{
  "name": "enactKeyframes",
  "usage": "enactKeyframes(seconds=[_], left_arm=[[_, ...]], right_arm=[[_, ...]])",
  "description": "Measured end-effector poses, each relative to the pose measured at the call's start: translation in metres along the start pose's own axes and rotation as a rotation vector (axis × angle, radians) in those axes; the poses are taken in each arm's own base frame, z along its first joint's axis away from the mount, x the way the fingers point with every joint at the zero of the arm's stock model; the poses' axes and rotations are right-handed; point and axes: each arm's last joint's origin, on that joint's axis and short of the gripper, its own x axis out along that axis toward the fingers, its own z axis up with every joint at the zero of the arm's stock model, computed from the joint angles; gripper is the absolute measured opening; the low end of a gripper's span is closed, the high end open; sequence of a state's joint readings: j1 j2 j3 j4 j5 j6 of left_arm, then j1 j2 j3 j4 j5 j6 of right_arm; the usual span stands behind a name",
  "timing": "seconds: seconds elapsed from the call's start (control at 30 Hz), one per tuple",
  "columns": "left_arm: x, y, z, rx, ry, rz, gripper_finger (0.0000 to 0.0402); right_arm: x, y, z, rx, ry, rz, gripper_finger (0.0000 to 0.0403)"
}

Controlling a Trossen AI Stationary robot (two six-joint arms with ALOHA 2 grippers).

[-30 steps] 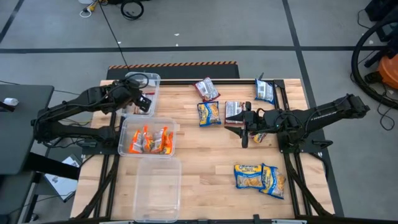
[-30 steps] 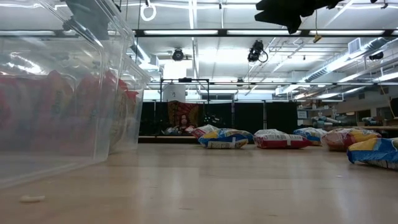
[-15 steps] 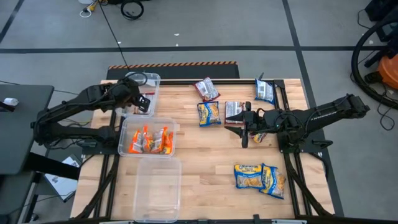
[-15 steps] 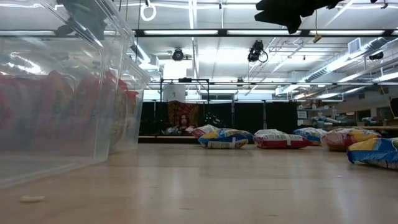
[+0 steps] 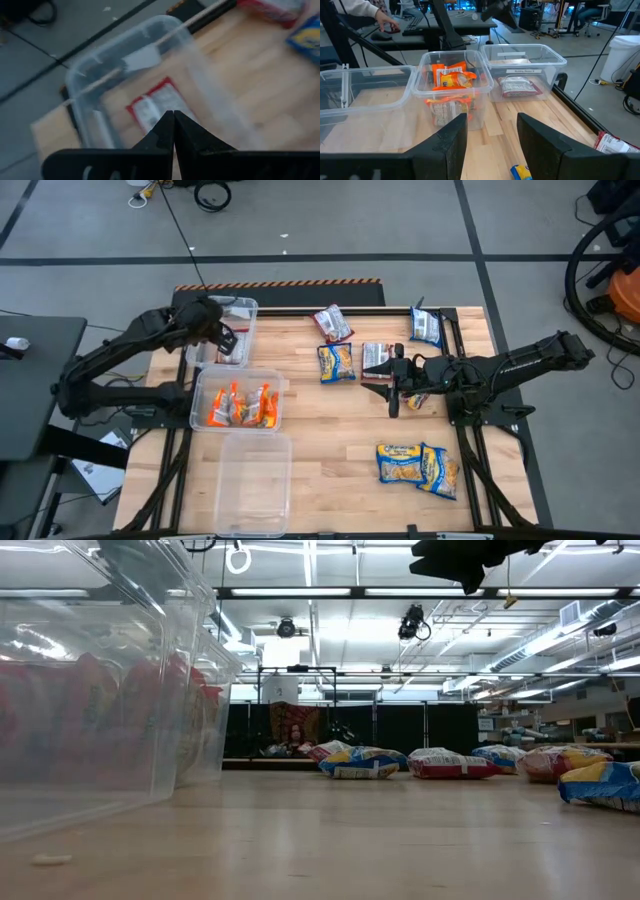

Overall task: Sort Maruchan noodles
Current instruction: Adjust the red noodle pack in the top transparent bin

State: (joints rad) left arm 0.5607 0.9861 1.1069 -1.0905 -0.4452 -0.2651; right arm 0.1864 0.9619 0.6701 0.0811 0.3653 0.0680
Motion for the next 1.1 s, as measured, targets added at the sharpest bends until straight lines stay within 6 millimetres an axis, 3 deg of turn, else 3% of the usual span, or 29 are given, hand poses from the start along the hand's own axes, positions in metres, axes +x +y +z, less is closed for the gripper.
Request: enactKeyframes(seconds=[0.17, 0.43, 0.6, 0.8, 0.93, 1.1], left_arm=[[0.02, 0.01, 0.009, 0.026, 0.048, 0.083, 0.0011], [0.035, 0.021, 0.019, 0.141, 0.055, 0.163, 0.0011], [0.05, 0.026, 0.025, 0.241, 0.091, 0.078, 0.0011], [0.073, 0.033, 0.029, 0.244, 0.136, -0.042, 0.0011], [0.082, 0.038, 0.025, 0.339, 0.235, 0.003, 0.0011], [0.083, 0.039, 0.024, 0.272, 0.249, 0.041, 0.0011]], right_arm=[[0.0, 0.0, 0.0, 0.0, 0.0, 0.0, 0.0179], [0.0, 0.0, 0.0, 0.0, 0.0, 0.0, 0.0179], [0.0, 0.0, 0.0, 0.0, 0.0, 0.0, 0.0179], [0.0, 0.0, 0.0, 0.0, 0.0, 0.0, 0.0179], [0.0, 0.0, 0.0, 0.0, 0.0, 0.0, 0.0178], [0.0, 0.0, 0.0, 0.0, 0.0, 0.0, 0.0179]])
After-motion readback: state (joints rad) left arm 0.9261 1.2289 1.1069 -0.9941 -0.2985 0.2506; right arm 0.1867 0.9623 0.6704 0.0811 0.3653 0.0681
